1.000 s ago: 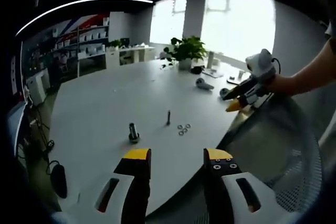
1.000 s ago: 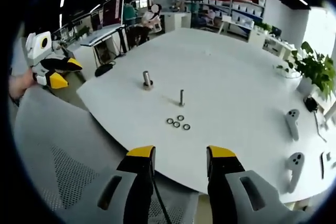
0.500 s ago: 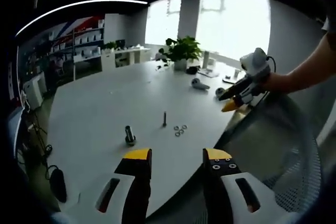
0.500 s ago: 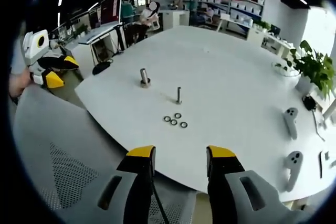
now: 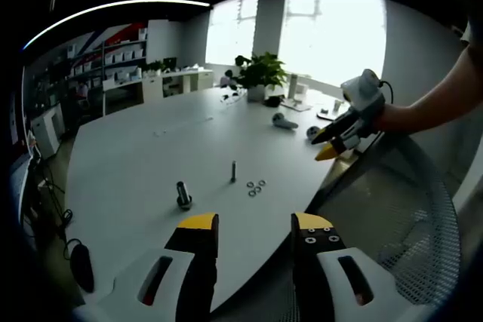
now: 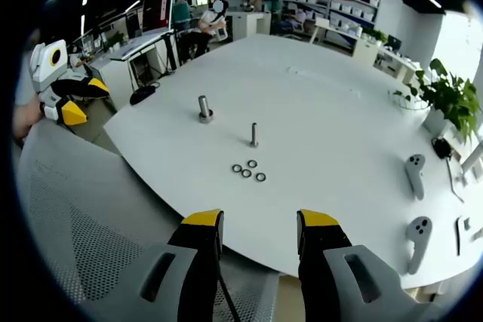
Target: Place the washer onto the threaded stud by aligning its center hole with the stud, sliding it down to the base, and recovering from edge contact or off-axis alignment until the washer reaches the visible bottom stop.
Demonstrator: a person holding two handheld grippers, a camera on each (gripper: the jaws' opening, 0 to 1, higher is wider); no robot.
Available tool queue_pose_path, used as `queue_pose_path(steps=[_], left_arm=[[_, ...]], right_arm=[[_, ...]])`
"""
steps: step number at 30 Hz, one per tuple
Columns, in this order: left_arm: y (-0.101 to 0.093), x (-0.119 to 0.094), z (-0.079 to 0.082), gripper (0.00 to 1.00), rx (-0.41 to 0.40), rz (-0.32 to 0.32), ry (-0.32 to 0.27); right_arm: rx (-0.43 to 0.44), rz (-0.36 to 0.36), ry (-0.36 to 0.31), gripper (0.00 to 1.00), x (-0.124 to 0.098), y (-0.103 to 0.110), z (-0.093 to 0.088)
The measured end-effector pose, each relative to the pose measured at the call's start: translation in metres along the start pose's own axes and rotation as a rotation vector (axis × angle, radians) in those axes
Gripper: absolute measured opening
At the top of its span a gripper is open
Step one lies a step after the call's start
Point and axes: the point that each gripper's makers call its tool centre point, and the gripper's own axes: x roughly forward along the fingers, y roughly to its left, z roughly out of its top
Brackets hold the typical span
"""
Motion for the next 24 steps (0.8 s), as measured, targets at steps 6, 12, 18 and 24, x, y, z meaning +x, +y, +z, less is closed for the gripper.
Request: queue_pose_path(steps=[6,12,18,24], left_arm=[[-0.0034,0.001,0.001,0.35,0.012,-0.017,0.001],[-0.0016,0.0016,-0.0018,0.35,-0.006,-0.013,0.012],[-0.0017,0.0011,-0.0019,0.35,-0.014,-0.015,0.009],[-0.0002,0.0012,-0.0043,0.35,-0.023,-0.011,0.019]], right_arm=[[0.003,-0.008,0.003,0.41,-0.0003,-0.0018,-0.0006],[0.006,-0.005,0.001,0.41,0.0003,-0.0022,0.0001],[0.011,-0.011,-0.021,0.41,-0.002,-0.003,0.0037],[-0.003,-0.006,-0.024,0.41,-0.0012,-0.0008,0.0053]])
